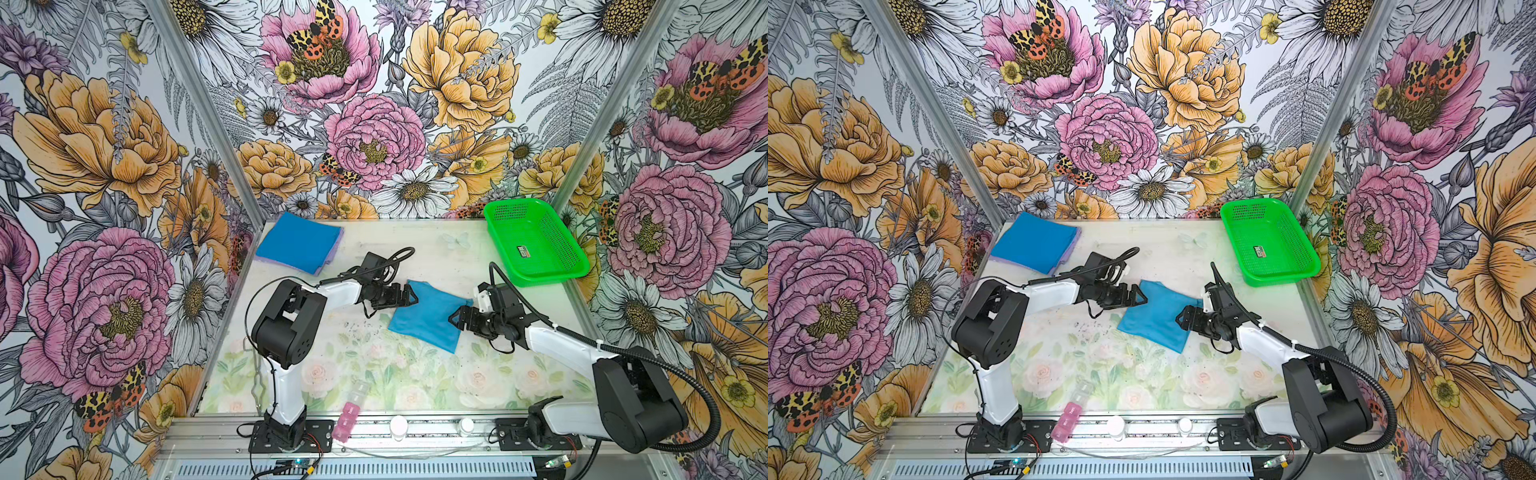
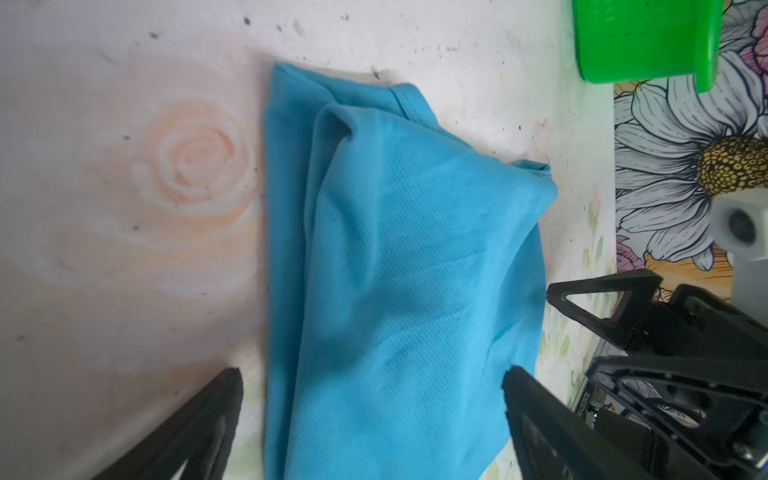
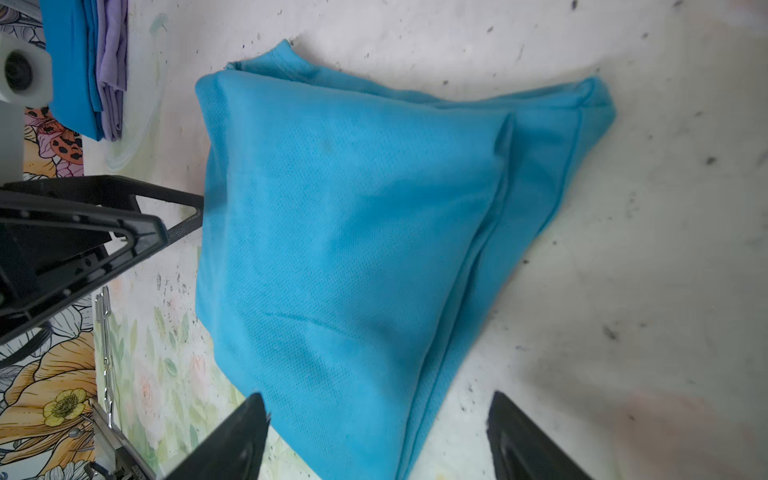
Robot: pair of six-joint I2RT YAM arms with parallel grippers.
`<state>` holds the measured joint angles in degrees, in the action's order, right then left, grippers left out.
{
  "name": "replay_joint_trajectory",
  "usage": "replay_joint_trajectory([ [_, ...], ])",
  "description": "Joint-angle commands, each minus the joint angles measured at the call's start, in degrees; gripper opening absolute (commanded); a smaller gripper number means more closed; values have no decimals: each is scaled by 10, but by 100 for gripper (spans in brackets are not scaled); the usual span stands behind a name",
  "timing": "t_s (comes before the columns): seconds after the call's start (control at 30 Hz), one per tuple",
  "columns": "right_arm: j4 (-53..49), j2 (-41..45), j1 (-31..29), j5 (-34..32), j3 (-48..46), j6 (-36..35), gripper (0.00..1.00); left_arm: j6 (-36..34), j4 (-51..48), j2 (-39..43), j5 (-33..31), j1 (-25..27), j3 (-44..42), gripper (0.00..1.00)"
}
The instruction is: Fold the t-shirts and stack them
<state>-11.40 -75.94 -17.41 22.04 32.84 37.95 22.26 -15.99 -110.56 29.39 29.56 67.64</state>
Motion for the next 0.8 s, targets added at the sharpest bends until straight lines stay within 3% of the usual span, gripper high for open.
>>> replay_joint_trajectory([
  [0.0, -1, 32, -1, -24, -14, 20, 84, -23, -50, -23, -31, 19, 29, 99],
  [0.13, -28, 47, -6, -59, -13, 19, 84, -33, -92, -41, -53, 38, 55, 99],
  [0.5, -248, -15, -45, -288, 105, -64, 85, -43, -136, -56, -87, 64, 73, 99],
  [0.77, -244, -138, -57, -285, 172, -89, 86, -41, -135, -56, -88, 73, 67, 99],
])
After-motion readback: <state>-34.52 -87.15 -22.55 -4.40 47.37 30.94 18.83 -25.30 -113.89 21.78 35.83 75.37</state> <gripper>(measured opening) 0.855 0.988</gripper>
